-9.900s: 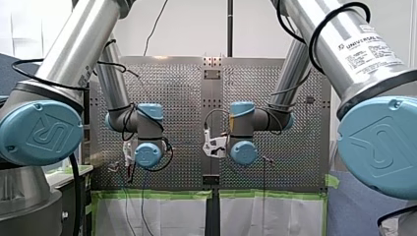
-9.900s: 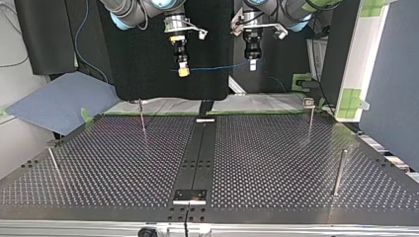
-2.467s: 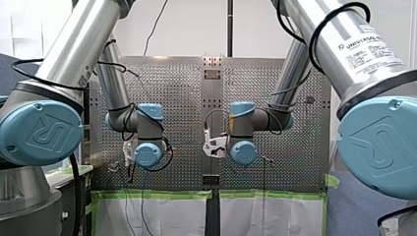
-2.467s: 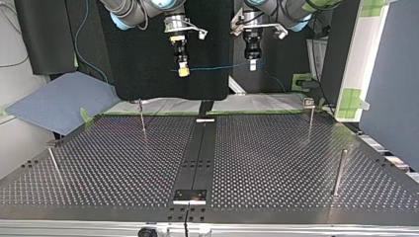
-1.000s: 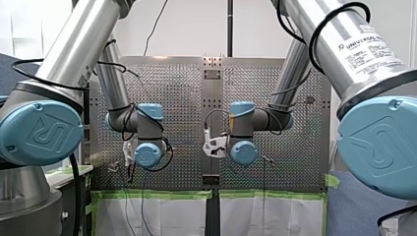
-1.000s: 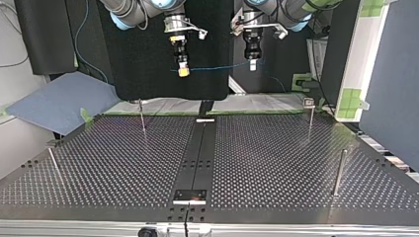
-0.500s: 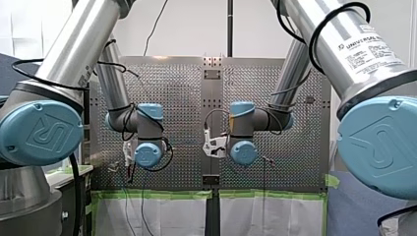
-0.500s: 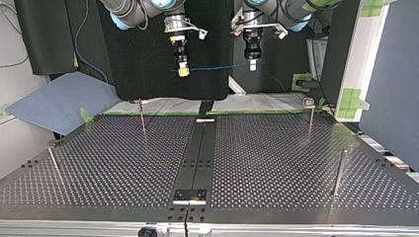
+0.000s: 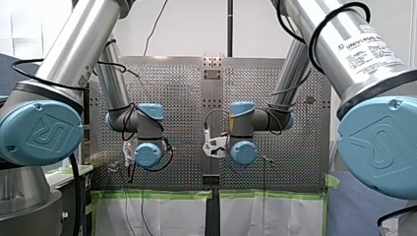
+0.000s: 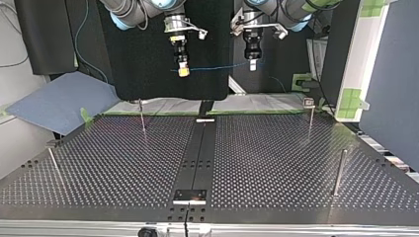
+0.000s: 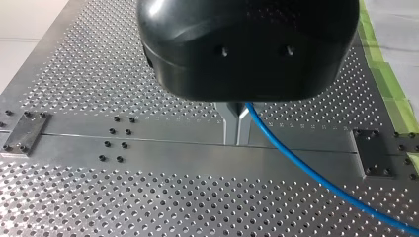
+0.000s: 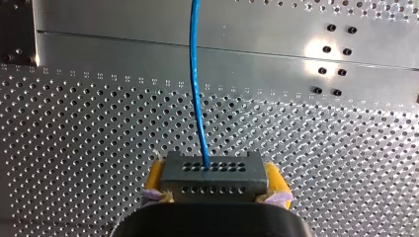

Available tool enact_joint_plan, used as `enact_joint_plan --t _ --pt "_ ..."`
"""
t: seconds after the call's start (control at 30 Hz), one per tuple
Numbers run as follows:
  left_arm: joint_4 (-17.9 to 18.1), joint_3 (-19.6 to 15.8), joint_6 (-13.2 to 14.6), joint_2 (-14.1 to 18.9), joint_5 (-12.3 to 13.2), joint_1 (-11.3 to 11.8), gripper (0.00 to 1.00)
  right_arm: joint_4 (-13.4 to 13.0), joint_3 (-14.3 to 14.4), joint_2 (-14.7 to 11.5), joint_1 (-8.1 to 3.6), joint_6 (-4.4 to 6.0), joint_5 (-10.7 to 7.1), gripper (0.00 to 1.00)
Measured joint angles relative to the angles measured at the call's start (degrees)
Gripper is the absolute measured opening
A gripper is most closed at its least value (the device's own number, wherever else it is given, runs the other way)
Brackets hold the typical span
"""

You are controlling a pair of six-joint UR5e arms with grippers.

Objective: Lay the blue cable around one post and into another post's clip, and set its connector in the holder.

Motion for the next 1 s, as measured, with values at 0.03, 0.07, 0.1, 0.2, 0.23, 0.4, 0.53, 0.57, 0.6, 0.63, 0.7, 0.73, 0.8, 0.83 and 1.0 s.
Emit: enact_joint_plan --t 0.03,0.07,0.1,0.2,0.23,0.4,0.53,0.57,0.6,0.63,0.7,0.73,0.8,0.83,1.0 --pt "0.0 0.0 0.0 0.0 0.0 0.0 0.0 0.0 0.0 0.0 0.0 0.0 0.0 0.37" --pt "0.0 0.0 0.0 0.0 0.0 0.0 0.0 0.0 -0.01 0.0 0.0 0.0 0.0 0.37" --pt "0.0 0.0 0.0 0.0 0.0 0.0 0.0 0.0 0.0 0.0 0.0 0.0 0.0 0.37" --pt "0.0 0.0 0.0 0.0 0.0 0.0 0.0 0.0 -0.01 0.0 0.0 0.0 0.0 0.37" --pt "0.0 0.0 0.0 0.0 0.0 0.0 0.0 0.0 -0.01 0.0 0.0 0.0 0.0 0.42" --pt "0.0 0.0 0.0 0.0 0.0 0.0 0.0 0.0 -0.01 -0.01 0.0 0.0 0.0 0.42" --pt "-0.05 0.14 -0.1 -0.13 0.06 0.25 0.0 0.27 0.14 0.18 -0.1 -0.04 -0.08 0.42" --pt "-0.06 0.19 -0.13 -0.19 0.07 0.36 0.0 0.45 0.2 0.42 -0.16 -0.05 -0.11 0.42" --pt "-0.07 0.22 -0.14 -0.21 0.07 0.41 0.0 0.63 0.25 0.86 -0.23 -0.06 -0.13 0.42" --pt "-0.07 0.23 -0.15 -0.23 0.08 0.45 0.0 0.74 0.29 1.29 -0.26 -0.07 -0.14 0.42" --pt "-0.08 0.24 -0.16 -0.24 0.08 0.5 0.0 0.88 0.33 2.44 -0.32 -0.08 -0.16 0.42" --pt "-0.08 0.24 -0.17 -0.24 0.08 0.5 0.0 0.9 0.33 2.86 -0.32 -0.08 -0.17 0.42" --pt "-0.08 0.25 -0.17 -0.25 0.09 0.51 0.0 0.94 0.33 3.49 -0.33 -0.08 -0.17 0.42" --pt "-0.09 0.25 -0.17 -0.25 0.09 0.51 0.0 0.94 0.34 3.64 -0.33 -0.08 -0.17 0.42" --pt "-0.09 0.26 -0.18 -0.26 0.09 0.53 0.0 0.96 0.35 3.92 -0.35 -0.08 -0.17 0.42"
